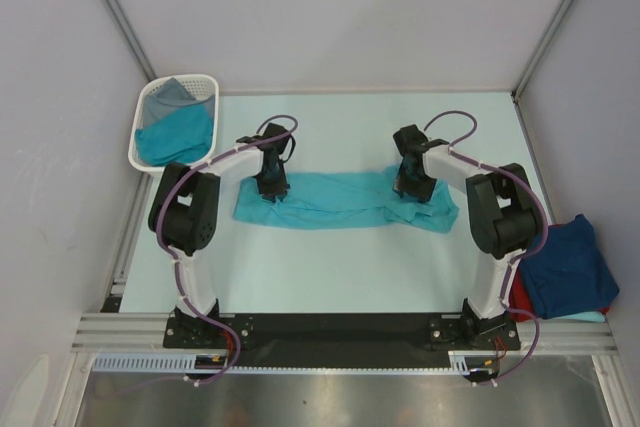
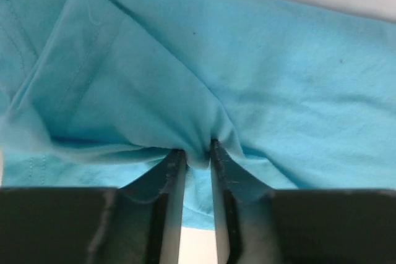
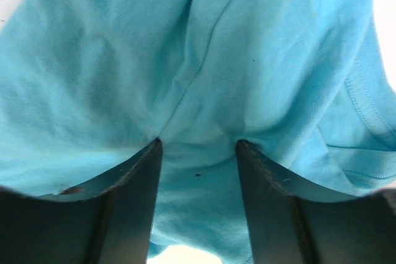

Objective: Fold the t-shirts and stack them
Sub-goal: Rotate the tshirt 90 degrees

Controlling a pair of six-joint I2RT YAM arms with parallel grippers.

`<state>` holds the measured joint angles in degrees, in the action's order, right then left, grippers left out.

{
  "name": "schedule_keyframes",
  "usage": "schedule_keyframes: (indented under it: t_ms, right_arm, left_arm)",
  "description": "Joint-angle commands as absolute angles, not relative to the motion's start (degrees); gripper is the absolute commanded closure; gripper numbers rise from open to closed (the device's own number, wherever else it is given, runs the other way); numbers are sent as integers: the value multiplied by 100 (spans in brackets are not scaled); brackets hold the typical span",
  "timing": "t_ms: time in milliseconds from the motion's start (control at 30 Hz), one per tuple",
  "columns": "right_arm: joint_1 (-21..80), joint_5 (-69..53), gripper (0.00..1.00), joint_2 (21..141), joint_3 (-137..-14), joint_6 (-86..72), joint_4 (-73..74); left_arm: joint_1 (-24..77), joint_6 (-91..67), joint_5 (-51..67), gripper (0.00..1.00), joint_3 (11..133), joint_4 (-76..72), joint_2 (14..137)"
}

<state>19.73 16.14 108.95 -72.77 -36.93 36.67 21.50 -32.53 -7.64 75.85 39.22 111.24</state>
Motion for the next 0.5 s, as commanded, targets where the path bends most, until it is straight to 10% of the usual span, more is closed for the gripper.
schedule_keyframes:
  t_ms: [0, 100, 467]
  right_arm:
    - [1960, 1416, 46, 11320, -7102, -3841, 3612]
    - [2013, 1301, 54, 11355, -7084, -3893, 3612]
    - [2127, 1283, 100, 11259, -6979, -4025, 3595]
  left_arm:
    - [2127, -3261, -809, 81, 7295, 3876, 11426]
    - [2136, -3278, -773, 100, 7295, 3893, 11443]
    - [2153, -3296, -782, 100, 7163, 3911, 11277]
